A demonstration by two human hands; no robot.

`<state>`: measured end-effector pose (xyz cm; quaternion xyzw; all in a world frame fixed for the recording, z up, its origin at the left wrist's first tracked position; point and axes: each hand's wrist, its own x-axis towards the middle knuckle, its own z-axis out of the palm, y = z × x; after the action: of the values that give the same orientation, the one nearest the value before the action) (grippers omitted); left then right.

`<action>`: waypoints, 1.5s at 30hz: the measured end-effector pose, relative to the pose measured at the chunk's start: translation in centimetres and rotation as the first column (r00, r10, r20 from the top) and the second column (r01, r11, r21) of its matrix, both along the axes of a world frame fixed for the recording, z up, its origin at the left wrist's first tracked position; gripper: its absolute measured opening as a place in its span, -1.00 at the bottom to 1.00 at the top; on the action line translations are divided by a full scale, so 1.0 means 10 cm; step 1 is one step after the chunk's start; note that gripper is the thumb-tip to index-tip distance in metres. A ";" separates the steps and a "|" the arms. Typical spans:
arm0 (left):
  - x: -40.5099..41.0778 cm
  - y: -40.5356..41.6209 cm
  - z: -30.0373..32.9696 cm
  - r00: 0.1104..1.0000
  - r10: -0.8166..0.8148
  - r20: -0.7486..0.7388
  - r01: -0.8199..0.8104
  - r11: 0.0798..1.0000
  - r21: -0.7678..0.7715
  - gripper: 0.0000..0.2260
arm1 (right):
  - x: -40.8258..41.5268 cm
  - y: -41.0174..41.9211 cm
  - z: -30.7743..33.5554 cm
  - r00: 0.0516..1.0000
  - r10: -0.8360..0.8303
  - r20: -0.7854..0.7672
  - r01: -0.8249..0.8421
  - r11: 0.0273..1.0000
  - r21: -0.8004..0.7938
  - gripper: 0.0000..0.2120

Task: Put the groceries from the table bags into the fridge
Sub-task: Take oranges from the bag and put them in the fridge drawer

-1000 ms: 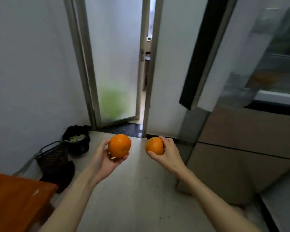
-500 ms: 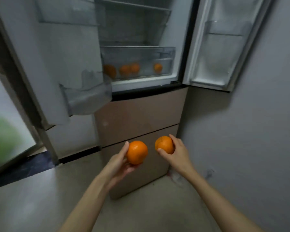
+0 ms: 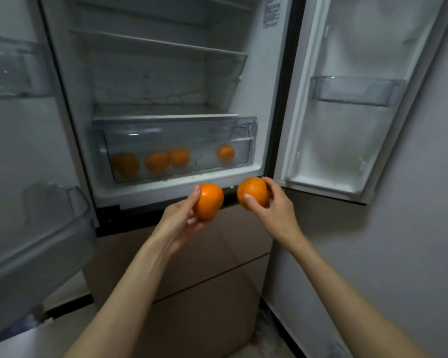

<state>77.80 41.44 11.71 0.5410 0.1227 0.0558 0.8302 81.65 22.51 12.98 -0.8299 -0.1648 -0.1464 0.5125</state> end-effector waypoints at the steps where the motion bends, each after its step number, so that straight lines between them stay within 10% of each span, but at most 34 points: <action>1: 0.15 0.03 0.10 0.999 0.012 0.031 -0.012 1.000 0.006 -0.47 | 0.15 0.04 0.07 1.000 0.015 0.018 -0.015 1.000 0.003 -0.41; 10: 1.47 0.43 1.07 0.887 0.330 0.322 -0.399 0.900 0.177 -0.50 | 1.82 0.63 0.81 0.972 0.107 0.211 -0.125 0.989 0.078 -0.36; 16: 2.29 0.79 1.54 0.766 0.453 0.455 -0.643 0.551 0.532 -0.50 | 2.70 0.98 1.30 0.947 0.154 0.281 -0.167 0.986 0.020 -0.43; 23: 2.80 0.96 1.45 0.873 0.380 0.305 -0.377 0.130 0.917 -0.62 | 3.33 1.31 1.35 0.968 0.223 0.117 -0.175 0.931 -0.321 -0.43; 32: 3.04 1.10 1.41 0.931 0.335 -0.147 0.102 0.148 0.984 -0.46 | 3.62 1.46 1.29 0.973 0.222 -0.065 -0.212 0.742 -0.636 -0.63; 39: 3.02 1.07 1.36 0.946 0.317 -0.064 0.070 -0.005 0.998 -0.57 | 3.59 1.49 1.19 0.982 0.182 0.051 -0.088 0.680 -0.728 -0.42; 45: 2.81 0.93 1.25 0.898 0.281 0.339 -0.268 -0.263 0.927 -0.60 | 3.33 1.36 0.96 0.874 0.118 0.471 0.131 0.877 -0.462 -0.49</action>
<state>105.88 50.75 24.20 0.9333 0.1579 0.3128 0.0787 114.94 36.06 22.60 -0.8676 -0.3161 -0.3059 0.2320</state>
